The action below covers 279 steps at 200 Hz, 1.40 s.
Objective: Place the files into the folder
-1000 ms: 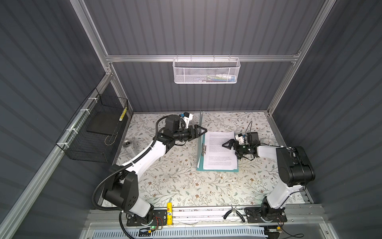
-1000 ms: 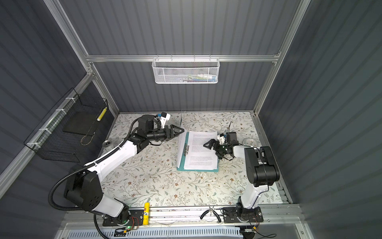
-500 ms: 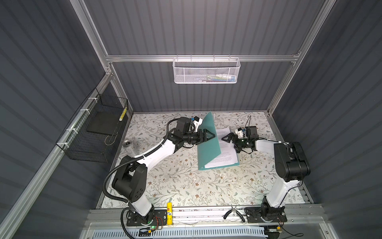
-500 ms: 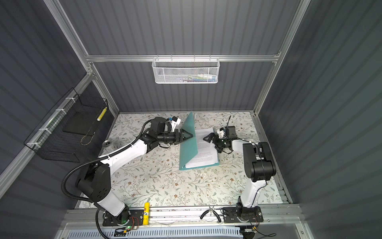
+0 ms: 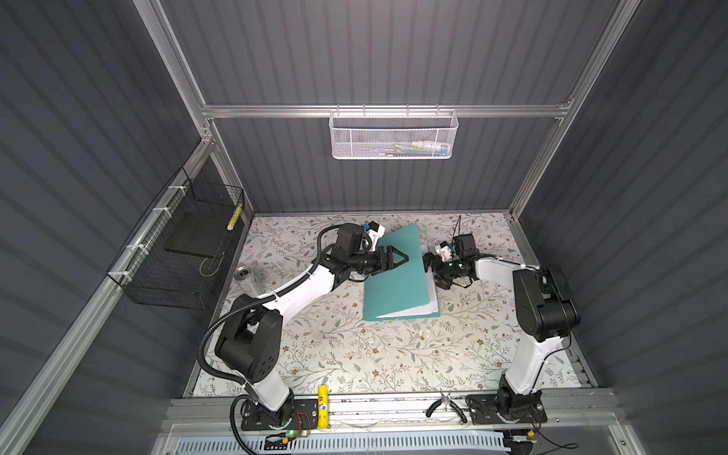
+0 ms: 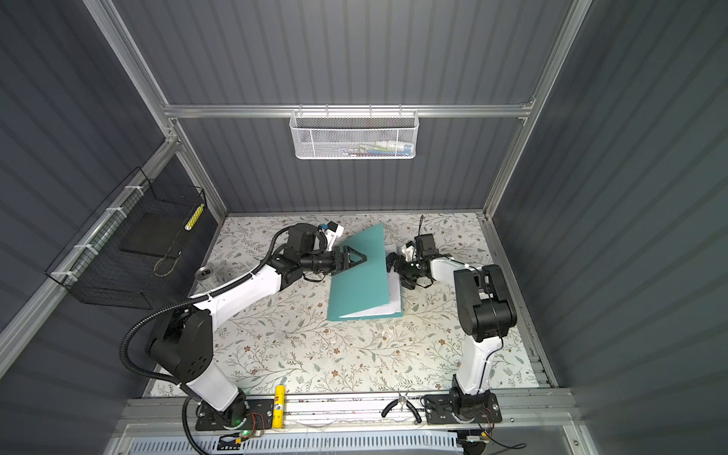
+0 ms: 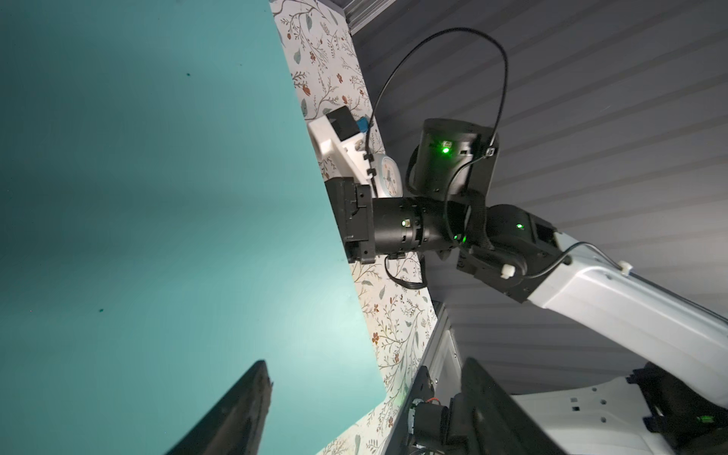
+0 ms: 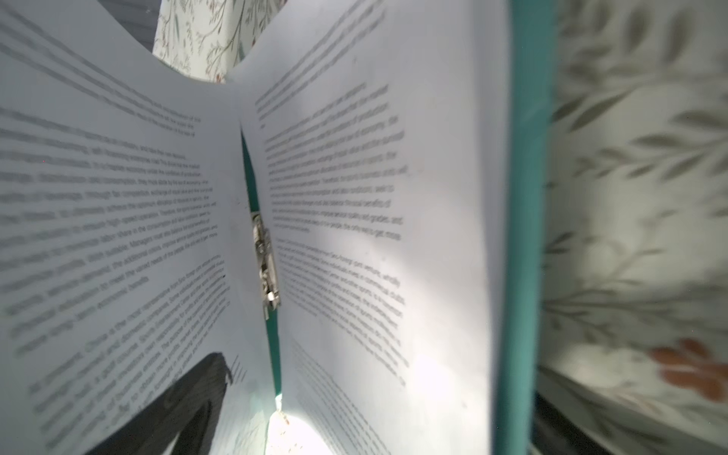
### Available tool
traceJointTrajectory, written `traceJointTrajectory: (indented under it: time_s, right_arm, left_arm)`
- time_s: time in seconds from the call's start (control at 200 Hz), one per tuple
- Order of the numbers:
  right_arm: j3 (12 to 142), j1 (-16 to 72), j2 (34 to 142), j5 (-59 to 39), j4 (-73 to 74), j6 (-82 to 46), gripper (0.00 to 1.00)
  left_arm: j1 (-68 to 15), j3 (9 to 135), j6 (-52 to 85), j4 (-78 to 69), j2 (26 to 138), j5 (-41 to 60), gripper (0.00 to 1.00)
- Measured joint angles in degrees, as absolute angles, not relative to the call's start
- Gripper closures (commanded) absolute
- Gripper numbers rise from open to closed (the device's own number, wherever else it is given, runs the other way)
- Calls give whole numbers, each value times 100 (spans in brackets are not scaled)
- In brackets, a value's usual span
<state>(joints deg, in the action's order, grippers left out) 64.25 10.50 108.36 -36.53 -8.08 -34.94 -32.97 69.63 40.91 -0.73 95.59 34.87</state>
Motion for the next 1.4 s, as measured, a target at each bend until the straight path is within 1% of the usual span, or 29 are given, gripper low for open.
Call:
traceJointTrajectory:
  time_s: [0.24,0.475,0.565,0.615,0.63,0.661,0.756,0.921,1.011,1.076,1.141,1.261,1.341,1.396]
  right_arm:
    - [6482,827,10265,-2698,-1706,-3017,1]
    - [6412,683,8943,-1619,-2340,-2534,1]
    - [6206,683,8324,-1431,-2408,-2392,1]
    - [6071,685,8005,-1387,-2427,-2340,1]
    - [6029,685,7929,-1376,-2427,-2324,1]
    - [5933,685,7743,-1365,-2436,-2294,1]
    - [5645,690,7273,-1376,-2456,-2241,1]
    - [5277,707,6681,-1479,-2423,-2231,1]
    - [5028,773,6353,-1496,-2215,-2239,1]
    - [4724,906,6038,-1398,-1905,-2193,1]
    - [4309,1094,5677,-1260,-1446,-2099,1]
    - [3857,1251,5376,-1050,-891,-1986,1]
    - [3870,1249,5505,-882,-635,-1914,1]
    - [3872,1247,5653,-775,-447,-1887,1]
  left_arm:
    - [-3297,6963,3481,648,9279,2777,18]
    - [-3297,6925,2943,1090,8912,1800,15]
    - [-3297,6724,2777,1116,8757,1280,14]
    - [-3297,6593,2683,1151,8678,919,12]
    - [-3297,6554,2659,1162,8659,808,9]
    - [-3297,6458,2587,1168,8608,567,8]
    - [-3297,6097,2314,1146,8434,-220,6]
    - [-3297,4788,1549,226,7787,-1439,5]
    - [-3282,4023,1155,-462,7483,-2268,3]
    - [-3179,3503,928,-1039,7391,-2891,1]
    - [-2829,2982,823,-1562,7332,-3339,0]
    - [-1833,2174,652,-2397,7030,-3610,0]
    - [-1459,1855,530,-3024,7035,-3625,0]
    - [-1214,1756,510,-3527,7271,-3538,0]
